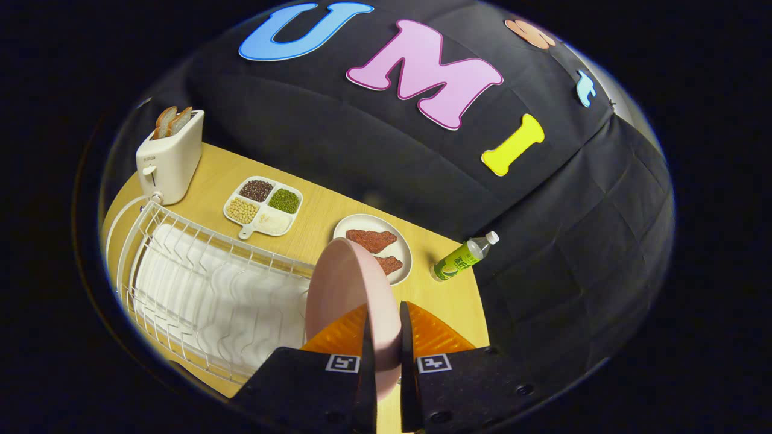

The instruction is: Take the plate from the dish rack, then take the spoon from the basket and place it into the plate.

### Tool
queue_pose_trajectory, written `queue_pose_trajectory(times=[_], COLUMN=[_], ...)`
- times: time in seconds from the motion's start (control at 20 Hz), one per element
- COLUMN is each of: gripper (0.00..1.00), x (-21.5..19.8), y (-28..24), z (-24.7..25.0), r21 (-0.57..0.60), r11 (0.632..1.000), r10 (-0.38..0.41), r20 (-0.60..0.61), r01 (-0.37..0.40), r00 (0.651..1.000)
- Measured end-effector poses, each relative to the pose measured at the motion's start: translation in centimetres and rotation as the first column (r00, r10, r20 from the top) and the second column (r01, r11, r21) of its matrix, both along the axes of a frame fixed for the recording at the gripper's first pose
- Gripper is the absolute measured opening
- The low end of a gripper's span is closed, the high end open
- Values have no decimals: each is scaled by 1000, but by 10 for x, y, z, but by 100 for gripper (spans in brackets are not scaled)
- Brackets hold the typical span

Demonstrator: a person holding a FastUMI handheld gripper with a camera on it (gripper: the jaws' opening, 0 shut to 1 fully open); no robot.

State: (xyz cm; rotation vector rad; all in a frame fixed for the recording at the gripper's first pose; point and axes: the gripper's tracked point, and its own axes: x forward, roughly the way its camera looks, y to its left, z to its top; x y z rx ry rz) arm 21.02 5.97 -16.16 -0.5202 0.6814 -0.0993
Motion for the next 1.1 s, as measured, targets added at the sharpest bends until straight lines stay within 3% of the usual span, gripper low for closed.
queue_pose_trajectory(times=[0.25, 0.4, 0.65, 0.9, 1.1], gripper=[20, 20, 20, 20, 20], x=[-13, -38, -92, -168, -208], y=[-12, -11, -8, 6, -1], z=[24, 37, 41, 10, -20], r21=[124, 256, 476, 665, 714], r11=[992, 966, 879, 747, 699], r10=[-36, -25, 8, 104, 158], r20=[21, 14, -33, -156, -207], r01=[33, 21, 9, 27, 39], r00=[999, 1000, 999, 982, 966])
